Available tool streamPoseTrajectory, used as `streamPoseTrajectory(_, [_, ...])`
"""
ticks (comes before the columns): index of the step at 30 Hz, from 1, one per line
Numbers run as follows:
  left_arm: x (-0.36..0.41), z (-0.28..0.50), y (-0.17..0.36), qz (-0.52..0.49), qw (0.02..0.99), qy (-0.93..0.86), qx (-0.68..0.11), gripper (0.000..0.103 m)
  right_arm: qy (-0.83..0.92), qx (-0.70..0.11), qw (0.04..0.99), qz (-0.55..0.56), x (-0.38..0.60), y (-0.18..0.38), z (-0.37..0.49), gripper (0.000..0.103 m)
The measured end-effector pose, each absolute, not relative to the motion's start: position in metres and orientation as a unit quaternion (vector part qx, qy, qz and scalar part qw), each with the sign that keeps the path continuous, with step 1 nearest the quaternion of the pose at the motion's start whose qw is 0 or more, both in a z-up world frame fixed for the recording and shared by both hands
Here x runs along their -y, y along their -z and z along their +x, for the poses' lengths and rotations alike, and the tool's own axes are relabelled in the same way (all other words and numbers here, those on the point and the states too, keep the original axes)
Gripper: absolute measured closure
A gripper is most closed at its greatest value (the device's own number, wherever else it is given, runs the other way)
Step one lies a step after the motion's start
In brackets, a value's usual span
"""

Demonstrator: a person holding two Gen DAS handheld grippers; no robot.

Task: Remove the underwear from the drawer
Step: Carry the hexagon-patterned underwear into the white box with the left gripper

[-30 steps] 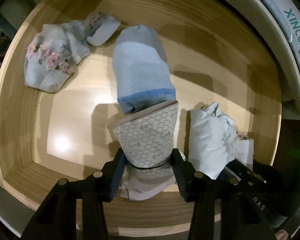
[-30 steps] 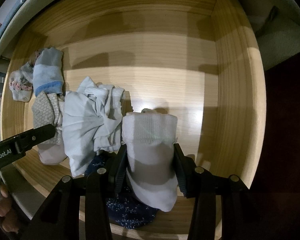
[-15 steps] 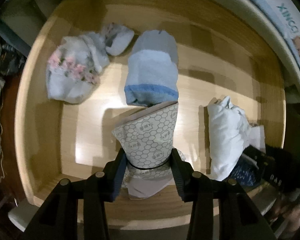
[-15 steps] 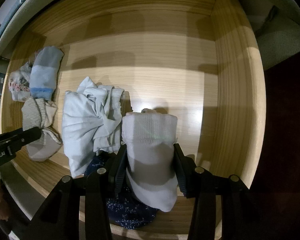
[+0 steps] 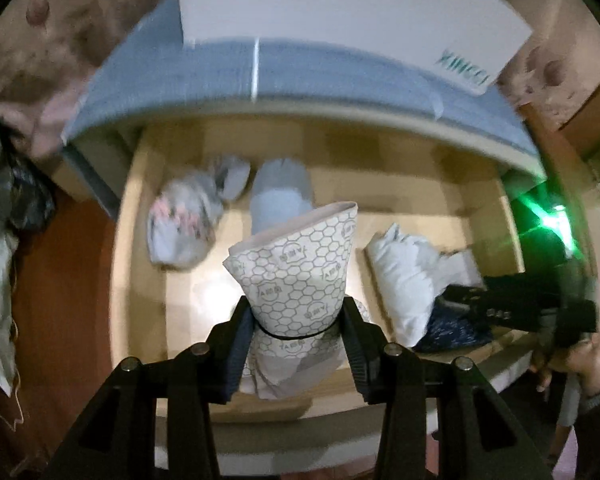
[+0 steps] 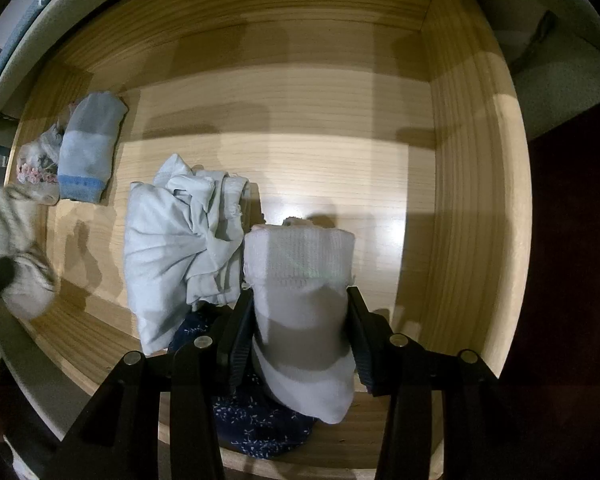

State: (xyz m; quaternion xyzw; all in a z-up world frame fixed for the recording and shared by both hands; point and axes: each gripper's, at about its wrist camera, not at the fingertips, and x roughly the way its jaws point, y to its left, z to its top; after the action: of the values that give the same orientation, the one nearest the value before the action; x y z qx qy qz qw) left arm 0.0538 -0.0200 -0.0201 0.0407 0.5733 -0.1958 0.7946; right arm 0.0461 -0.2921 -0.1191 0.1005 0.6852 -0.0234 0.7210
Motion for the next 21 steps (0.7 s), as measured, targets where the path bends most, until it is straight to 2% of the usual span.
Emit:
streamPoseTrajectory(11, [0.012,0.066,-0.081,0.054,0.855,0.207,-0.472,0.059,0.024,-0.686,0.721,0.1,0.292,0.12,0.048,0.061])
streamPoseTrajectory(21, [0.017,0.129,-0.182,0.077,0.904,0.192,-0.374,0.059,0.025,-0.684,0.722,0.102,0.295,0.119,0.049,0.061])
